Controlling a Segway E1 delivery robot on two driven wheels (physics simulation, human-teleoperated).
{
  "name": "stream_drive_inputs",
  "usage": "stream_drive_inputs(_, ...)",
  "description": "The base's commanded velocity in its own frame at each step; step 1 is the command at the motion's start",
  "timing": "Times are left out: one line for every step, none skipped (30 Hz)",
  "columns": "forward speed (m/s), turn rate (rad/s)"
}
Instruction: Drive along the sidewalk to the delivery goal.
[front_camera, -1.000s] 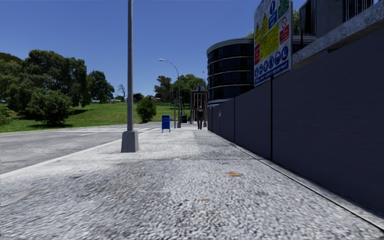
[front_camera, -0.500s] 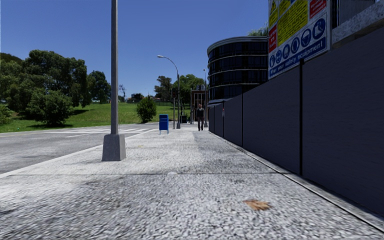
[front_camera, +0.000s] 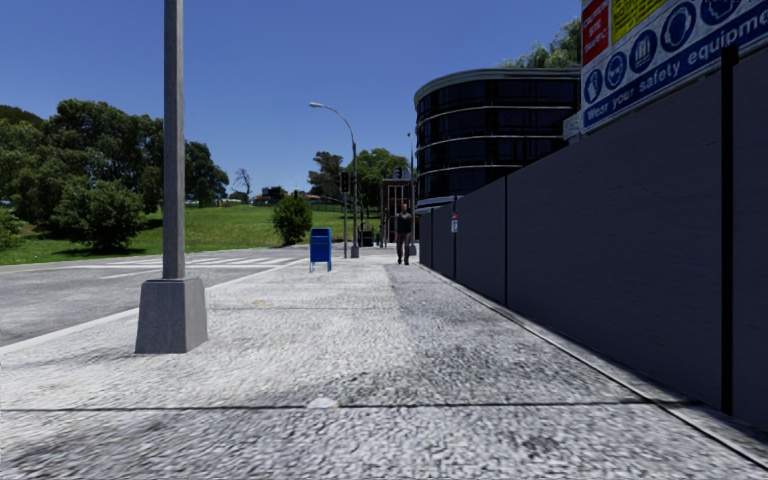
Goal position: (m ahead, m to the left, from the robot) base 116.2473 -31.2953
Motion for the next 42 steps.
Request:
stream_drive_inputs(2.00,0.00)
stream_drive_inputs(2.00,0.00)
stream_drive_inputs(2.00,0.00)
stream_drive_inputs(2.00,0.00)
stream_drive_inputs(2.00,0.00)
stream_drive_inputs(2.00,0.00)
stream_drive_inputs(2.00,0.00)
stream_drive_inputs(2.00,0.00)
stream_drive_inputs(2.00,0.04)
stream_drive_inputs(2.00,0.07)
stream_drive_inputs(2.00,0.07)
stream_drive_inputs(2.00,0.07)
stream_drive_inputs(2.00,0.08)
stream_drive_inputs(2.00,0.08)
stream_drive_inputs(2.00,0.12)
stream_drive_inputs(2.00,0.15)
stream_drive_inputs(2.00,0.18)
stream_drive_inputs(2.00,0.18)
stream_drive_inputs(2.00,0.19)
stream_drive_inputs(2.00,0.19)
stream_drive_inputs(2.00,0.19)
stream_drive_inputs(2.00,0.19)
stream_drive_inputs(2.00,0.19)
stream_drive_inputs(2.00,0.19)
stream_drive_inputs(2.00,0.19)
stream_drive_inputs(2.00,0.19)
stream_drive_inputs(2.00,0.19)
stream_drive_inputs(2.00,0.19)
stream_drive_inputs(2.00,0.19)
stream_drive_inputs(2.00,0.19)
stream_drive_inputs(2.00,0.19)
stream_drive_inputs(2.00,0.19)
stream_drive_inputs(2.00,0.19)
stream_drive_inputs(2.00,0.19)
stream_drive_inputs(2.00,0.19)
stream_drive_inputs(2.00,0.19)
stream_drive_inputs(2.00,0.19)
stream_drive_inputs(2.00,0.19)
stream_drive_inputs(2.00,0.19)
stream_drive_inputs(2.00,0.19)
stream_drive_inputs(2.00,0.19)
stream_drive_inputs(2.00,0.19)
